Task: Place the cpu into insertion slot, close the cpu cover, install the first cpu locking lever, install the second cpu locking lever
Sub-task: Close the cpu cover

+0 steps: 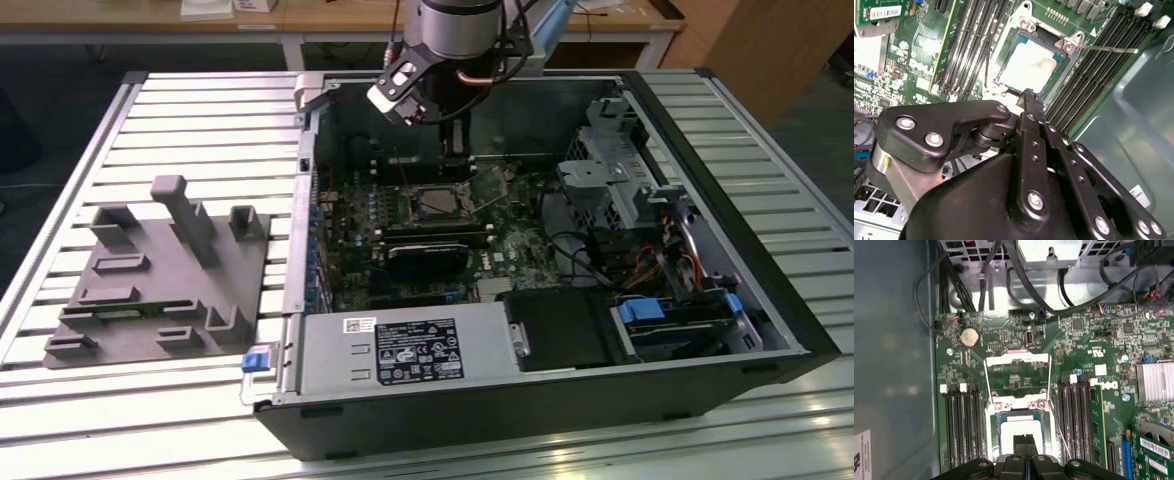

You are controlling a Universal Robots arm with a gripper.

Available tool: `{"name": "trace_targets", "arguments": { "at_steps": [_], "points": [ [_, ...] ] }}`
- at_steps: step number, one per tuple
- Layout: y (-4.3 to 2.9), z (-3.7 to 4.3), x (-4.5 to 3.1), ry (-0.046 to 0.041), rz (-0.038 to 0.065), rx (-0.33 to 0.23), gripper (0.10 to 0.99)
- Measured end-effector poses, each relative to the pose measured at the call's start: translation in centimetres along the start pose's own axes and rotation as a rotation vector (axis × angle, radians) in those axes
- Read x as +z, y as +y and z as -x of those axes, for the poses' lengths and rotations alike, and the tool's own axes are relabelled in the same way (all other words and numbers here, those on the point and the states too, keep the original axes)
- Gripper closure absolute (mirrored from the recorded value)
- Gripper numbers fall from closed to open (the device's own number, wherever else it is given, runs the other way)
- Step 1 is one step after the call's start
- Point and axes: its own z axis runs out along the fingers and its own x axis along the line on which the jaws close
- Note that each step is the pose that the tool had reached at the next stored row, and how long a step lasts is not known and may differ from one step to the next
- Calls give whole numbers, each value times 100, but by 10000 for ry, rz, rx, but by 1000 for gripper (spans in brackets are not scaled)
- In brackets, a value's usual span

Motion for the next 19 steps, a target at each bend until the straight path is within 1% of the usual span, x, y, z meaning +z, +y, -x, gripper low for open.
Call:
{"name": "trace_targets", "arguments": {
  "at_steps": [3,4,19],
  "points": [
    [42,-3,2,-1,0,-1,980],
    [75,-6,4,0,0,0,980],
    [320,-27,16,-1,0,0,980]
  ]
}}
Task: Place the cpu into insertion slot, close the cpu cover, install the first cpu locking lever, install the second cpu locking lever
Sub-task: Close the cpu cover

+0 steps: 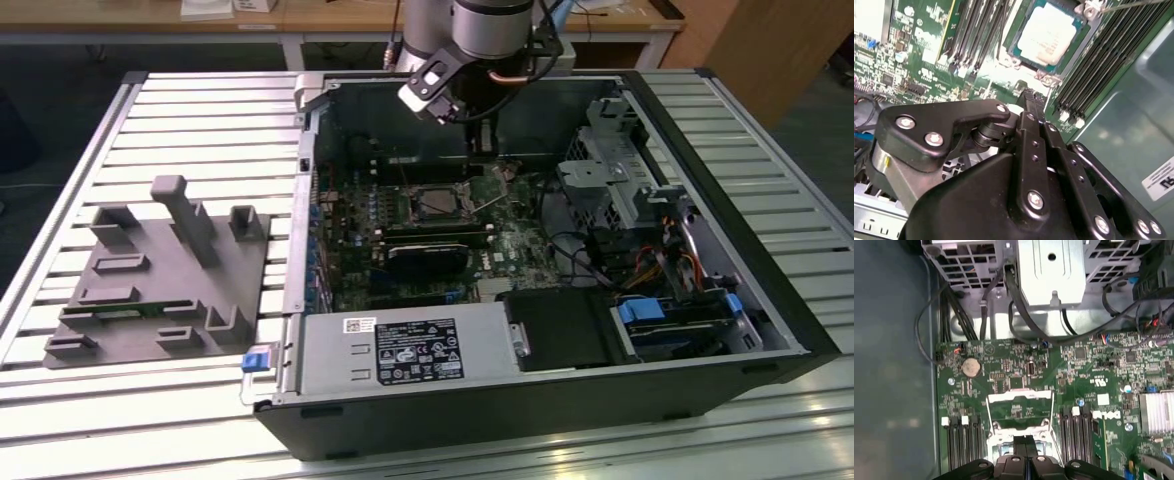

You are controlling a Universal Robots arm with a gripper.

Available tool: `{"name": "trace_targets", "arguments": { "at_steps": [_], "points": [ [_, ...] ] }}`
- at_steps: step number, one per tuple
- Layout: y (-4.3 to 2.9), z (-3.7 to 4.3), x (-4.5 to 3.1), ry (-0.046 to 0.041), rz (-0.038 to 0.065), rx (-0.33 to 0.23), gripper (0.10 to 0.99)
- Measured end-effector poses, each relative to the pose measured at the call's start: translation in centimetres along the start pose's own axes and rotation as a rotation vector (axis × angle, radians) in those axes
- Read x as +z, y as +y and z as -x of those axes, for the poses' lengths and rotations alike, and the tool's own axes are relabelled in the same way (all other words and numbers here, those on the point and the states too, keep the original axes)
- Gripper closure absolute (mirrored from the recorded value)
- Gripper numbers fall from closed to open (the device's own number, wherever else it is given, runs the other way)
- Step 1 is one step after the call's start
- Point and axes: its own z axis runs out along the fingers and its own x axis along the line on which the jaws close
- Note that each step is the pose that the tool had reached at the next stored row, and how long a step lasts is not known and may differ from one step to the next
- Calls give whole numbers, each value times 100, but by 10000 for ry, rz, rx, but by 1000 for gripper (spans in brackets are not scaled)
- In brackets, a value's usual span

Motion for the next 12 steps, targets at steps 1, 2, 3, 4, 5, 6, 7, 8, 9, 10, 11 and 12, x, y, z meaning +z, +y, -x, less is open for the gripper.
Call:
{"name": "trace_targets", "arguments": {
  "at_steps": [1,2,3,4,5,6,7,8,9,10,11,12],
  "points": [
    [14,-1,1,0,0,0,980],
    [28,-2,1,0,0,-1,980],
    [42,-4,2,0,0,-1,980],
    [56,-5,2,-1,0,0,980],
    [72,-7,3,-2,-1,0,980],
    [92,-8,4,-2,-1,0,980],
    [111,-10,5,0,0,-1,980],
    [130,-12,7,0,0,0,980],
    [148,-14,8,1,0,0,980],
    [166,-15,9,1,0,0,980],
    [183,-17,9,1,0,1,980],
    [200,-18,10,1,0,0,980]
  ]
}}
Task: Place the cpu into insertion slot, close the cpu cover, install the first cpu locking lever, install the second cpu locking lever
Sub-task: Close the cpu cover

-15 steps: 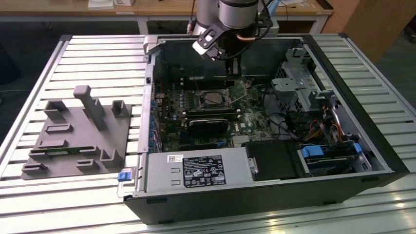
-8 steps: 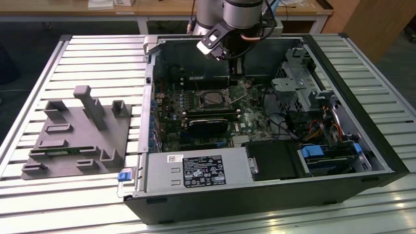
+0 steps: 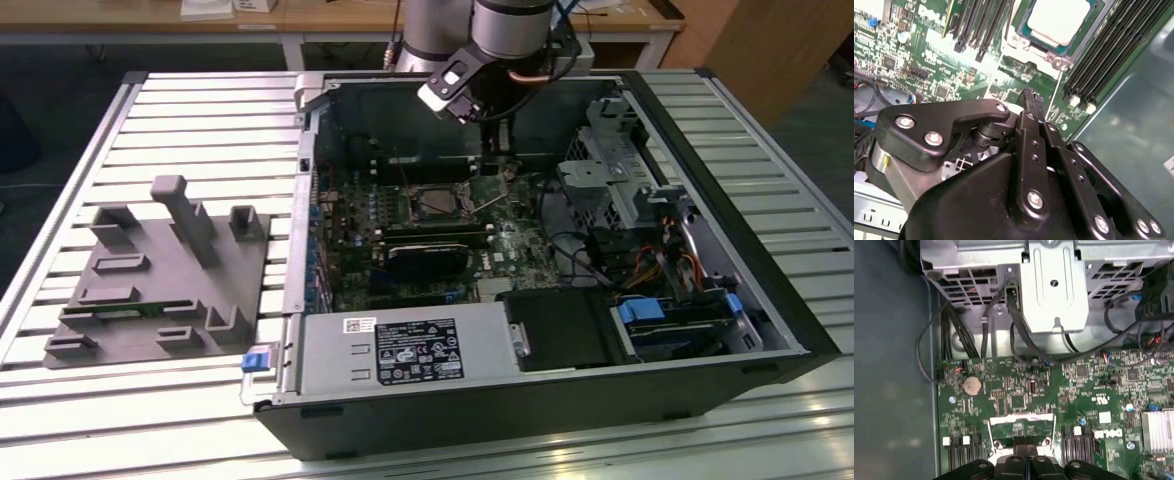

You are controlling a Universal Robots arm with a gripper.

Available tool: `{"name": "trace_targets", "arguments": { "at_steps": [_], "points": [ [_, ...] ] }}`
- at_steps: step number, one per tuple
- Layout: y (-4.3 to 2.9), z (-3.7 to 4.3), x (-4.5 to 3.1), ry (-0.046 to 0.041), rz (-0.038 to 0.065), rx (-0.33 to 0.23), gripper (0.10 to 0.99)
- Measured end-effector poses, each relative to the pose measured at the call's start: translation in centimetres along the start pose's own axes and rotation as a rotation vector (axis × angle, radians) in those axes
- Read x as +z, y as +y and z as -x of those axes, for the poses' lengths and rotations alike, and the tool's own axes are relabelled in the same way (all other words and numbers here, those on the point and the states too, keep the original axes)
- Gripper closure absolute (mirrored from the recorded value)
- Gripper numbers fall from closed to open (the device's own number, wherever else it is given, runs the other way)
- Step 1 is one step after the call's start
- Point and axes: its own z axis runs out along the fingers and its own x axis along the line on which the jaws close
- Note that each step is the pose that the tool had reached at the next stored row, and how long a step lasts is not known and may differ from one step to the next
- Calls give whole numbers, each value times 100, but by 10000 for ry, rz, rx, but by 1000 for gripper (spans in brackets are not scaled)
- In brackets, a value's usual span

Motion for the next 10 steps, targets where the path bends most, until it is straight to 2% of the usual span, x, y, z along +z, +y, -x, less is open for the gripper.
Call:
{"name": "trace_targets", "arguments": {
  "at_steps": [10],
  "points": [
    [181,-16,9,0,0,1,980]
  ]
}}
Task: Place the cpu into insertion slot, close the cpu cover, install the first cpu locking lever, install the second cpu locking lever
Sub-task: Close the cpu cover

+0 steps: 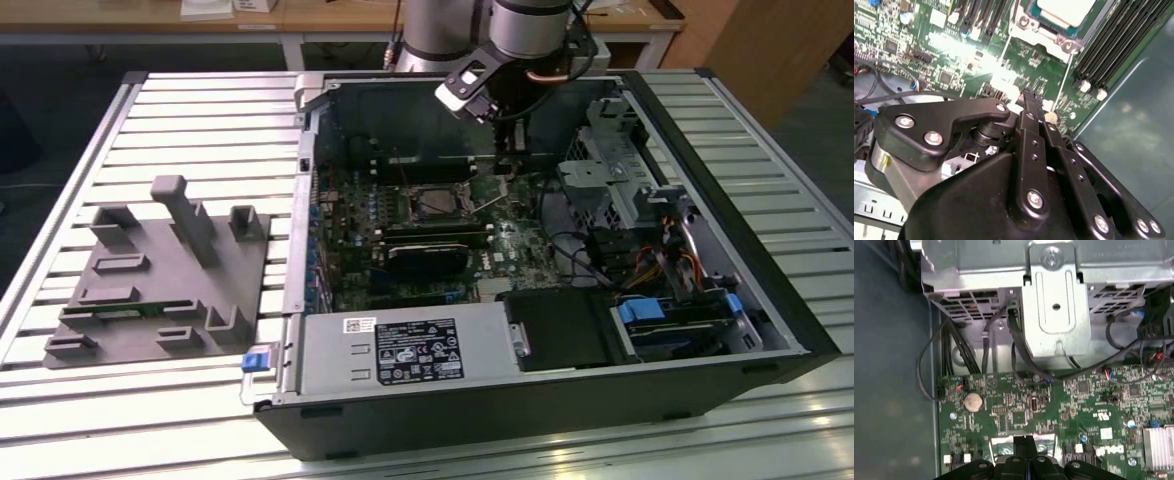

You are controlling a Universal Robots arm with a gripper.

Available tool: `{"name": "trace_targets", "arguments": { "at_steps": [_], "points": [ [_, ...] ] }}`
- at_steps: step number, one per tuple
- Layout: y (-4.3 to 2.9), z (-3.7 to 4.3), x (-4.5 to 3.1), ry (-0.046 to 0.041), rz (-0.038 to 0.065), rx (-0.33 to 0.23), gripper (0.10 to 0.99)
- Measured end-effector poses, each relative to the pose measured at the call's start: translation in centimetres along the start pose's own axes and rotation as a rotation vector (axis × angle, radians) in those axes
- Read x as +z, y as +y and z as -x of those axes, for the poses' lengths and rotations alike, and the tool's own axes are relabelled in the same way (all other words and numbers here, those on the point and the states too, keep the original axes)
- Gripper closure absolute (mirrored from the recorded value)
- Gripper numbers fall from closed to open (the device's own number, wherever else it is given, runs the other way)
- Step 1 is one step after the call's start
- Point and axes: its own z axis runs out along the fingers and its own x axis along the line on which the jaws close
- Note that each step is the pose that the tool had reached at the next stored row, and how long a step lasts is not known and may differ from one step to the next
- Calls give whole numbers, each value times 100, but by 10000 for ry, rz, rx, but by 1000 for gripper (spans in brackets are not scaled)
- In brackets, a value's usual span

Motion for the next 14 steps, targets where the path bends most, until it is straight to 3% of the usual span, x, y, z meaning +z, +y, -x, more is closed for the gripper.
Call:
{"name": "trace_targets", "arguments": {
  "at_steps": [10,14],
  "points": [
    [228,-21,11,0,0,-1,980],
    [260,-24,36,0,0,-1,980]
  ]
}}
